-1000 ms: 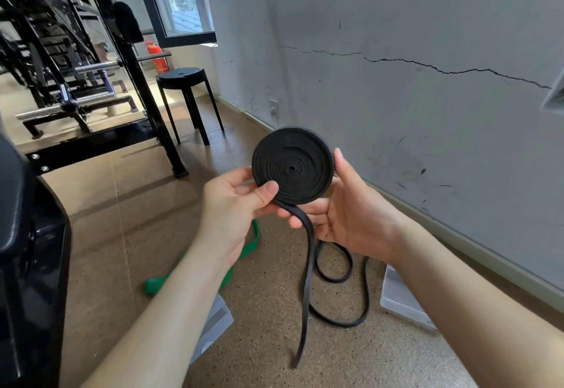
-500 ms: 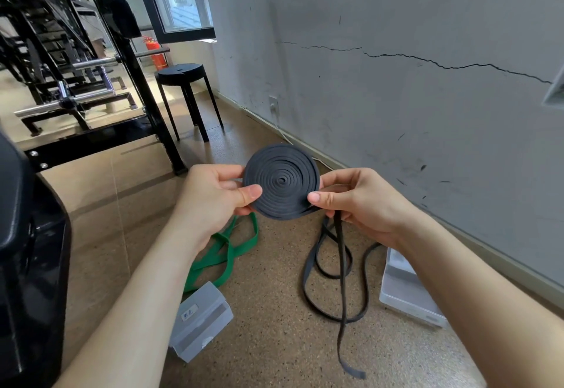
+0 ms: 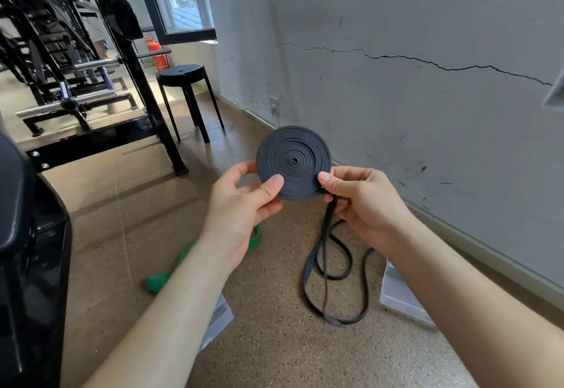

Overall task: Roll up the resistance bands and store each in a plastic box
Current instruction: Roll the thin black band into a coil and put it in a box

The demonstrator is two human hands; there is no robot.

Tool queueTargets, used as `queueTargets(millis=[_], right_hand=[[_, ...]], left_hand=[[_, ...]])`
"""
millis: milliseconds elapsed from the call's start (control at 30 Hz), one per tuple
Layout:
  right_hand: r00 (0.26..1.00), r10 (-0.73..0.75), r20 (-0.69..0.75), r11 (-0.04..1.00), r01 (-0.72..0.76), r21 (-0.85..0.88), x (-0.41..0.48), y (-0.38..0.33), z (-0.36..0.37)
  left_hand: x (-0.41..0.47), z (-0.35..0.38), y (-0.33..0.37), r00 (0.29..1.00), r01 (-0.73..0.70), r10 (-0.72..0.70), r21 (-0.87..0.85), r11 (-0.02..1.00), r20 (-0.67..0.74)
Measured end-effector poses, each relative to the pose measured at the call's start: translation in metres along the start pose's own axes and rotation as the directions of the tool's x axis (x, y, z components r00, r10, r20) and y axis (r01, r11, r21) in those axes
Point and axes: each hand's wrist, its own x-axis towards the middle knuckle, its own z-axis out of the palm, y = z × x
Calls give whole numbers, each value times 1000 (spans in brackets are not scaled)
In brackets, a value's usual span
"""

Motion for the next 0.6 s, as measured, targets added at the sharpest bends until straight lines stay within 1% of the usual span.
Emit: queueTargets(millis=[100,167,200,267,333,367,467,600], right_hand=[[1000,-26,-16,999,26,31,-1,4,5],[999,-50,18,999,50,-16,-2,3,3],[996,-60,64,995,64,-76,-3,1,2],[983,-37,177,963,83,-256,-5,-6,-4],[974,15,226,925,73,-374,-6,-12,-10],[975,25,222,920,65,-388,-6,-14,-13],[979,24,204,938,49,-344,-5,-17,-16],[974,28,227,941,51,-334,-5,-16,-13]], left_hand=[[-5,11,-7,998,-71,70,82,994,9],[-6,12,-3,992,-121,124,142,982,-6],[-5,10,0,990,-136,140,170,976,-8],[-2,3,8,987,-154,159,212,965,-7],[1,-4,14,987,-152,161,250,956,-16],[2,-8,16,987,-148,158,272,951,-15],[3,-14,19,990,-142,138,351,926,35],[4,-17,19,989,-141,107,439,887,103]])
